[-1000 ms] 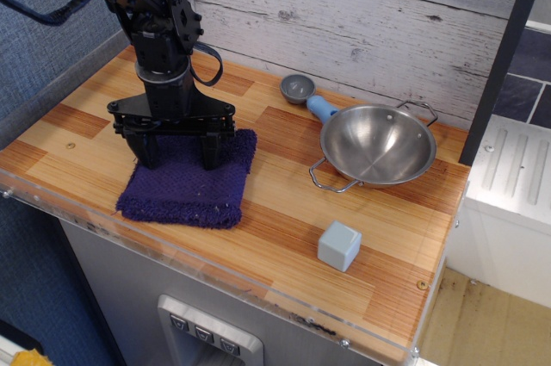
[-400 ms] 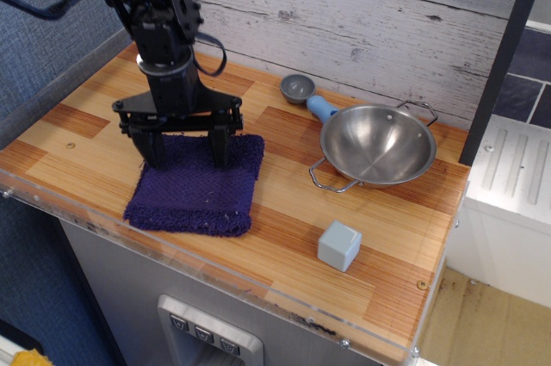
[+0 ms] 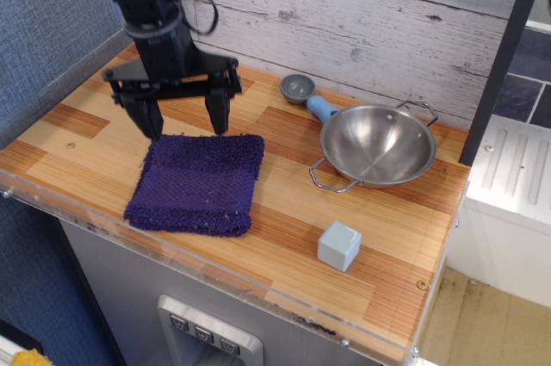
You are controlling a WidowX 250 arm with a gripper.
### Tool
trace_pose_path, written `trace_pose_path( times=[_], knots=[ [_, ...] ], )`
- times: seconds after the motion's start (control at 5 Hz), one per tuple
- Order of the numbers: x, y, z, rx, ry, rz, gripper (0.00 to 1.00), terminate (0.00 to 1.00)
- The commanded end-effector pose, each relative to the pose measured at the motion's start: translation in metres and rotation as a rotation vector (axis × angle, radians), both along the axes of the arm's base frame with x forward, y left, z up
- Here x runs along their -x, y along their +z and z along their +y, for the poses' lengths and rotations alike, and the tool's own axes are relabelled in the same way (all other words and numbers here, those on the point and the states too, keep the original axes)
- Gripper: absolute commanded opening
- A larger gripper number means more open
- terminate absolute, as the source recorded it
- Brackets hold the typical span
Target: Put the napkin towards the bottom of the table in the middle.
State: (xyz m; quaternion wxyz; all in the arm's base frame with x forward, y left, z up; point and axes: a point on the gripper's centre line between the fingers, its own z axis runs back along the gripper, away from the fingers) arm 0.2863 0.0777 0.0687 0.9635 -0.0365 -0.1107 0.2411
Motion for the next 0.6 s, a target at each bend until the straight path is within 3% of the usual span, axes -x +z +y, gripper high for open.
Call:
trace_pose_path(
  times=[0.0, 0.2, 0.4],
  knots=[
    [-0.0044, 0.041, 0.0011, 0.0, -0.003, -0.135, 1.0, 0.0],
    [-0.0044, 0.041, 0.0011, 0.0, -0.003, -0.135, 1.0, 0.0],
    [-0.0044, 0.041, 0.0011, 0.0, -0.003, -0.135, 1.0, 1.0]
  ],
)
